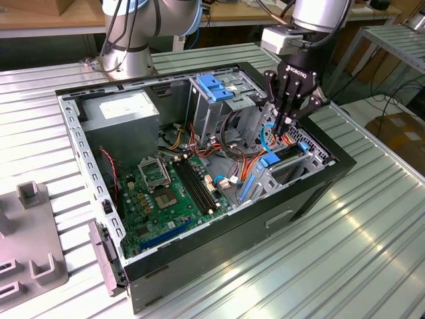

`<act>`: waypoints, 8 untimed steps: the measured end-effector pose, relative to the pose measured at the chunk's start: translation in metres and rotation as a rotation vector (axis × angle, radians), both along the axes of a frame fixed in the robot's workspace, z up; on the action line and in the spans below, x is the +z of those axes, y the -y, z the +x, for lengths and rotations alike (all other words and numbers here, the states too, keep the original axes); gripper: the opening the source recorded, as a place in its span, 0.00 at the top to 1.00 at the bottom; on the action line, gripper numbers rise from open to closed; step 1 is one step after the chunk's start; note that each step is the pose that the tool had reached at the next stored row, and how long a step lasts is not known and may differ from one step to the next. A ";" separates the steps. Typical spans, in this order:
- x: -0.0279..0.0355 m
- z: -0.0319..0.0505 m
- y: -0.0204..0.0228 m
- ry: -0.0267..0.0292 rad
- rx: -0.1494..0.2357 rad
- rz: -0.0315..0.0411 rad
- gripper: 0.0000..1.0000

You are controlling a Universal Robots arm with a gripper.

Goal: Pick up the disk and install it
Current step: 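Insert the second disk wire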

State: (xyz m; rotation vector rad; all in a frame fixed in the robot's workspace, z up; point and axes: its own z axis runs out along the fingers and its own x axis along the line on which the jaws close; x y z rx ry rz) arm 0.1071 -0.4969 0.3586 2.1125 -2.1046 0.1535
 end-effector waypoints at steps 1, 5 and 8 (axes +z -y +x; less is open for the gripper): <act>-0.0001 -0.0001 0.0026 0.0000 0.000 0.0062 0.84; -0.0002 -0.0006 0.0182 0.0000 0.000 0.0366 0.84; -0.0004 -0.0019 0.0270 0.0000 0.000 0.0451 0.84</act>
